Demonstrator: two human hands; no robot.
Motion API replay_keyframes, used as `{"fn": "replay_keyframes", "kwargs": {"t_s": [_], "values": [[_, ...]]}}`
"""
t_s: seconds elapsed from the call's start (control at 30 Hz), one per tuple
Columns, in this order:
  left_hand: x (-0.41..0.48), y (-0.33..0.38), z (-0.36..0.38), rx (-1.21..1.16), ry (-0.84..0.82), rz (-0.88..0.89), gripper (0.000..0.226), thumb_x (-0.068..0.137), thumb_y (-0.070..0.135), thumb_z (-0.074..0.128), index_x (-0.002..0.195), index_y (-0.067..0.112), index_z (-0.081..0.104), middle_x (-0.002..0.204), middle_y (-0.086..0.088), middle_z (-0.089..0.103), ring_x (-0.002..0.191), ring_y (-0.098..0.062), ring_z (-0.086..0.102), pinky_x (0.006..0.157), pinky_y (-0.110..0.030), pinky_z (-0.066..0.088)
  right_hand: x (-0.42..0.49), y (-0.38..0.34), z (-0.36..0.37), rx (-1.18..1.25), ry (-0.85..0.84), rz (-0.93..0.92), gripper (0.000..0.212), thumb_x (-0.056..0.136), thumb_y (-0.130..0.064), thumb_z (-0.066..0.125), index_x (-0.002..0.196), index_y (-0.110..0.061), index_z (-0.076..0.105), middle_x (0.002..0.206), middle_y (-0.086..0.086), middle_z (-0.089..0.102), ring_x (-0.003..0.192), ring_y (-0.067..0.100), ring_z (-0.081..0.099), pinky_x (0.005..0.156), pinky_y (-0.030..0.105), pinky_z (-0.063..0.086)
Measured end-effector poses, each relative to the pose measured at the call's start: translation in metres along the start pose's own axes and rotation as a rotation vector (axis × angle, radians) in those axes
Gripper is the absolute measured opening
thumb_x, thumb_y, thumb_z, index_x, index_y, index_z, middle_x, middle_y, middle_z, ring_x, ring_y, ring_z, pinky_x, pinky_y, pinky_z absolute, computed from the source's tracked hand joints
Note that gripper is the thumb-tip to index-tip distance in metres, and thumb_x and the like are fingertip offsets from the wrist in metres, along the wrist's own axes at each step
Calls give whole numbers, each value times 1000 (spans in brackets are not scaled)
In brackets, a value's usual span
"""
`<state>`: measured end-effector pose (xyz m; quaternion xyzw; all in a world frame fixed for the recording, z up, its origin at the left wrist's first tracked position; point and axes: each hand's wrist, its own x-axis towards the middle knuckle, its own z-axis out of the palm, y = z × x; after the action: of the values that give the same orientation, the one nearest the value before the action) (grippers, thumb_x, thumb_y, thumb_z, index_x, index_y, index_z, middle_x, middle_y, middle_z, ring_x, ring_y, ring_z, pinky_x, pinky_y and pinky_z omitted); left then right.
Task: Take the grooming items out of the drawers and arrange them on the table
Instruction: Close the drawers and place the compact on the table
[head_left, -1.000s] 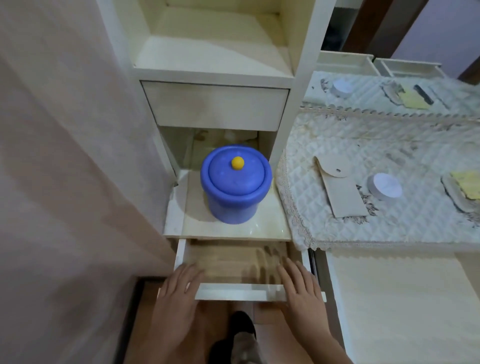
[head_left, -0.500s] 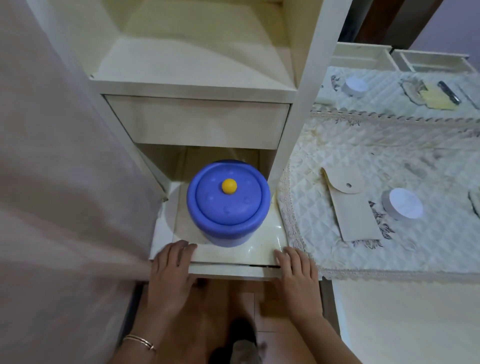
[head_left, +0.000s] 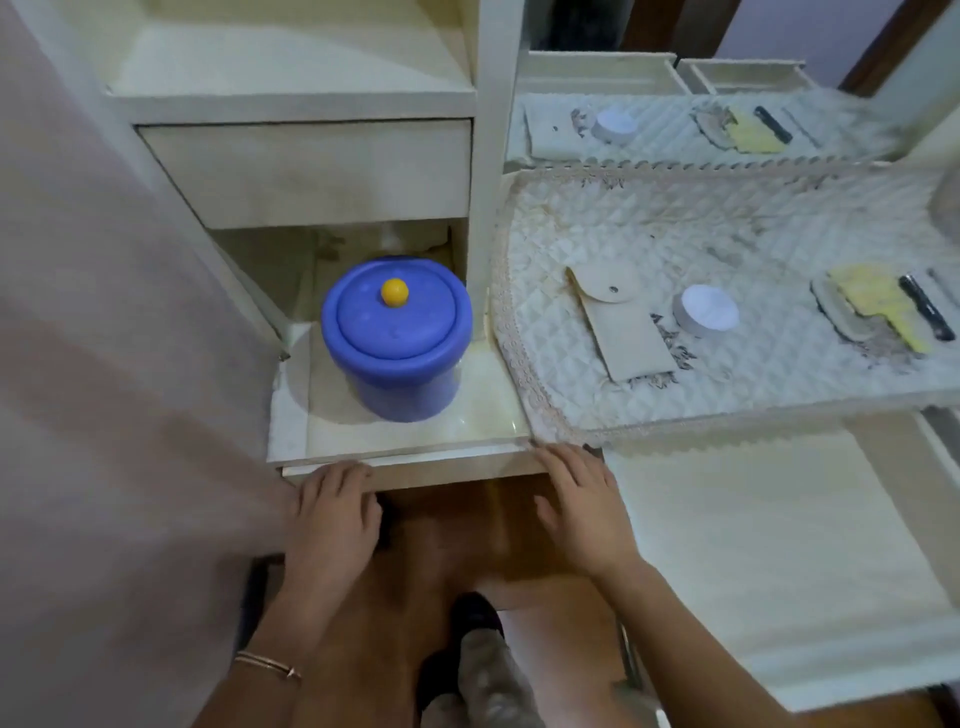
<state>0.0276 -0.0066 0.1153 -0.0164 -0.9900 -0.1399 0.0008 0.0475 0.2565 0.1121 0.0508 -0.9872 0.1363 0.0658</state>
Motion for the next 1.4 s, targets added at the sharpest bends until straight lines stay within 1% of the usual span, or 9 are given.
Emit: {"fn": "replay_keyframes", "kwargs": {"t_s": [0.1, 0.23, 0.4, 0.63, 0.83, 0.97, 1.1, 1.27, 1.4], "values": [[-36, 21, 1, -138, -199, 74, 22, 87, 19, 46, 96, 15, 66, 95, -5, 68, 89, -26, 64, 78, -38, 50, -63, 13, -26, 79, 25, 111, 36, 65, -9, 73, 100, -14, 64, 91, 3, 70, 84, 23, 65, 77, 31, 52], [-80, 74, 14, -138, -280, 311, 19, 86, 21, 56, 102, 23, 65, 101, 8, 69, 90, -15, 67, 77, -31, 51, -157, 36, -51, 50, -25, 348, 12, 69, -15, 69, 80, -20, 67, 72, -4, 69, 72, 19, 65, 63, 31, 55], [-113, 151, 36, -137, -340, 567, 27, 70, 35, 41, 76, 32, 67, 71, 20, 67, 65, -3, 66, 54, -16, 50, -229, 81, -80, -2, -51, 603, 32, 59, -10, 83, 88, -16, 70, 80, -2, 73, 75, 20, 68, 64, 30, 56], [-132, 270, 83, -133, -286, 712, 33, 75, 45, 39, 81, 32, 69, 81, 20, 67, 79, -2, 64, 67, -17, 53, -267, 195, -104, 51, 61, 781, 36, 78, -10, 67, 114, -13, 61, 112, 7, 66, 106, 28, 59, 87, 41, 50], [-166, 350, 136, -96, -350, 636, 36, 69, 60, 43, 77, 34, 68, 76, 20, 67, 84, -3, 48, 76, -17, 37, -275, 324, -126, 42, -79, 573, 45, 70, -26, 77, 111, -16, 63, 112, 6, 65, 104, 27, 60, 82, 39, 52], [-177, 368, 149, -77, -350, 533, 28, 67, 44, 47, 69, 26, 69, 67, 11, 69, 68, -12, 65, 70, -20, 32, -269, 369, -131, 12, -183, 416, 49, 54, -33, 86, 98, -20, 68, 97, 2, 71, 89, 23, 67, 69, 35, 56], [-183, 382, 144, -53, -372, 498, 31, 55, 45, 44, 84, 35, 47, 66, 17, 65, 70, -2, 50, 70, -19, 30, -257, 389, -122, -5, -235, 270, 44, 46, -41, 87, 84, -27, 69, 82, -10, 70, 79, 18, 66, 61, 28, 54], [-178, 380, 150, -13, -320, 464, 25, 63, 43, 43, 87, 36, 45, 67, 17, 65, 67, -3, 44, 68, -20, 31, -243, 405, -116, 2, -198, 191, 35, 53, -53, 73, 81, -33, 67, 80, -18, 67, 84, 5, 52, 69, 20, 37], [-148, 383, 149, 24, -307, 402, 27, 63, 40, 44, 83, 34, 62, 74, 16, 68, 72, -3, 57, 74, -21, 33, -200, 411, -119, -16, -200, 183, 56, 48, -53, 78, 96, -27, 65, 94, -8, 70, 95, 14, 60, 79, 29, 49]]}}
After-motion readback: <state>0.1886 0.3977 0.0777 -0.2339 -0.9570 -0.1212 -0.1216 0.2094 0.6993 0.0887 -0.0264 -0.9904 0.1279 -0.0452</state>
